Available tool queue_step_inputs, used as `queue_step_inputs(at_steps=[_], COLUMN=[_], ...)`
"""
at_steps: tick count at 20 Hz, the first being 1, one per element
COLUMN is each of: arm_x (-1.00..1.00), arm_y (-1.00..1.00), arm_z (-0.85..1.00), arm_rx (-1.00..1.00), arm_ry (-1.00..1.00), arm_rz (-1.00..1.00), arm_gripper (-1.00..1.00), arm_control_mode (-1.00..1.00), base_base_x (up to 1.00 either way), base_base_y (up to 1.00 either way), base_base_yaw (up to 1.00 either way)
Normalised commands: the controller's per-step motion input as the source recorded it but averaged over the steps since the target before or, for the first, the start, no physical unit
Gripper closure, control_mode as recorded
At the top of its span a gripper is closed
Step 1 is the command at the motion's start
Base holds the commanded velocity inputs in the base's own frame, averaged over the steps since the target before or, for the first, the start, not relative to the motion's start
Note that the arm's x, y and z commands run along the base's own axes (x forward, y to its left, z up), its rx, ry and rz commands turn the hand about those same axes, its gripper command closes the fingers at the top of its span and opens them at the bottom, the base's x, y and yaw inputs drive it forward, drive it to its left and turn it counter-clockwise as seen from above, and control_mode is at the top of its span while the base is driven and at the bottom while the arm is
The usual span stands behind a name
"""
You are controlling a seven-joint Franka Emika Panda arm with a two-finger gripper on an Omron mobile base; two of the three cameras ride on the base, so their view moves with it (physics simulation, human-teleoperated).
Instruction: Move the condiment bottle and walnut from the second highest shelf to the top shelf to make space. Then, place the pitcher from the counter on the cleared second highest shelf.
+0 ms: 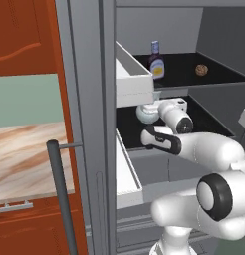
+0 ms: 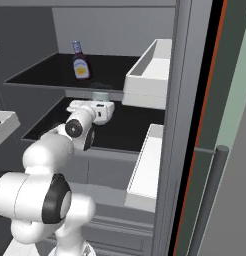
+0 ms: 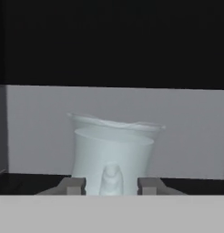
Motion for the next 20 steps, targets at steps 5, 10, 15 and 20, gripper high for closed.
queue_step_inputs(at_steps=[5,10,15,20], arm_x=[-0.06,-0.31,-0.52,-0.74], arm_y=[0.00,0.00,0.00,0.00], arm_z=[-0.03,0.00,0.05,0.24], arm_rx=[-0.09,-0.10,-0.12,-0.09], arm_ry=[-0.02,0.00,0.00,0.00], arm_rz=[0.00,0.00,0.00,0.00], arm_gripper=[-1.00,-1.00,-1.00,-1.00], arm_control_mode=[-1.00,-1.00,-1.00,-1.00], base_base_x=[0.00,0.00,0.00,0.00], base_base_y=[0.00,0.00,0.00,0.00], base_base_yaw=[0.00,0.00,0.00,0.00])
